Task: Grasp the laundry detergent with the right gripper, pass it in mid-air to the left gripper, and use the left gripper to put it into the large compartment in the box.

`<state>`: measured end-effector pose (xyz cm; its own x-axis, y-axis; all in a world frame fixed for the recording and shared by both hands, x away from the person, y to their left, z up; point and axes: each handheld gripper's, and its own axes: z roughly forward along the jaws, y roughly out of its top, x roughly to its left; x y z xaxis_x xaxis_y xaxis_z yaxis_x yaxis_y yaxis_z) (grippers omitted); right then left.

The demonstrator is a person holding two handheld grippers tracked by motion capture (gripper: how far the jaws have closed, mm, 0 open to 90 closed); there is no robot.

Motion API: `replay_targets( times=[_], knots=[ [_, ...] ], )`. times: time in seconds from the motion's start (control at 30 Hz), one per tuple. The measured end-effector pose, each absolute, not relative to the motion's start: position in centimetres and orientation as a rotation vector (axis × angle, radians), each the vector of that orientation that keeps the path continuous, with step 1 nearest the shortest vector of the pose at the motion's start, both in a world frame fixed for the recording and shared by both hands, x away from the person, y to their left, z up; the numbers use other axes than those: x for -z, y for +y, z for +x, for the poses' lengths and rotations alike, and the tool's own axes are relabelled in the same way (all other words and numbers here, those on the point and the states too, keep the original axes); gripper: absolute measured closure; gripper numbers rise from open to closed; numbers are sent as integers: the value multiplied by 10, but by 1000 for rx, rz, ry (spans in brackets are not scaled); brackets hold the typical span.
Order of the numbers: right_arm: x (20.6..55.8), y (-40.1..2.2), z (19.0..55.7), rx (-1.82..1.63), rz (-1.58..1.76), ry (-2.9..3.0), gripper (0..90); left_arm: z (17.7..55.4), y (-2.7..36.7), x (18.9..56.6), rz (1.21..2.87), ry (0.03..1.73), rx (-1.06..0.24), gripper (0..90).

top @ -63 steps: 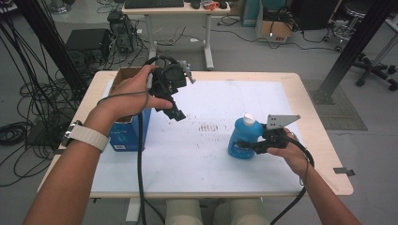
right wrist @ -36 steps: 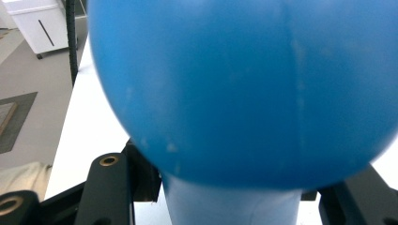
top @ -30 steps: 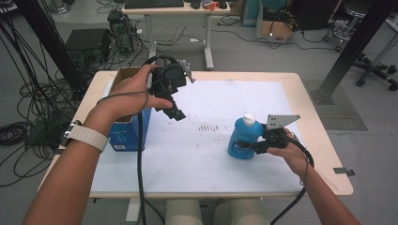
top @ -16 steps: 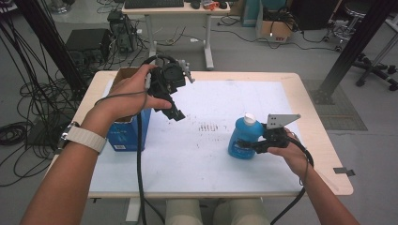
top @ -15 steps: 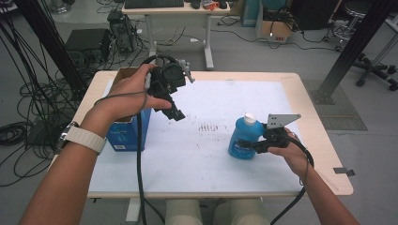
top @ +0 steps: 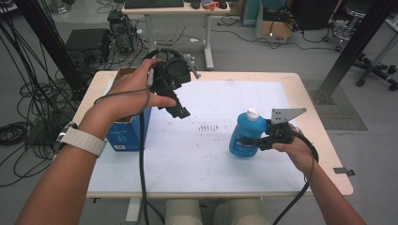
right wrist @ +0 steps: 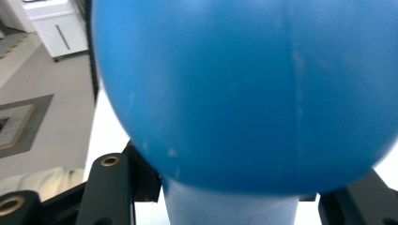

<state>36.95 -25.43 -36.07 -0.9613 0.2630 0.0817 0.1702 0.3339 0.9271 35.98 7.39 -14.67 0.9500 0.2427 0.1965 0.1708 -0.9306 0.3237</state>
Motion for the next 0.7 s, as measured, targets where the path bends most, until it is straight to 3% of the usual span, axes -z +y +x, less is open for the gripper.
replay_targets(
  times=[0.13,0.7],
  knots=[
    [351,-254,366,-1736,409,2518,426,356,71,142,2783,278,-303,65],
    [303,-243,349,-1730,170,2626,425,336,50,124,2787,194,-271,56]
  ],
)
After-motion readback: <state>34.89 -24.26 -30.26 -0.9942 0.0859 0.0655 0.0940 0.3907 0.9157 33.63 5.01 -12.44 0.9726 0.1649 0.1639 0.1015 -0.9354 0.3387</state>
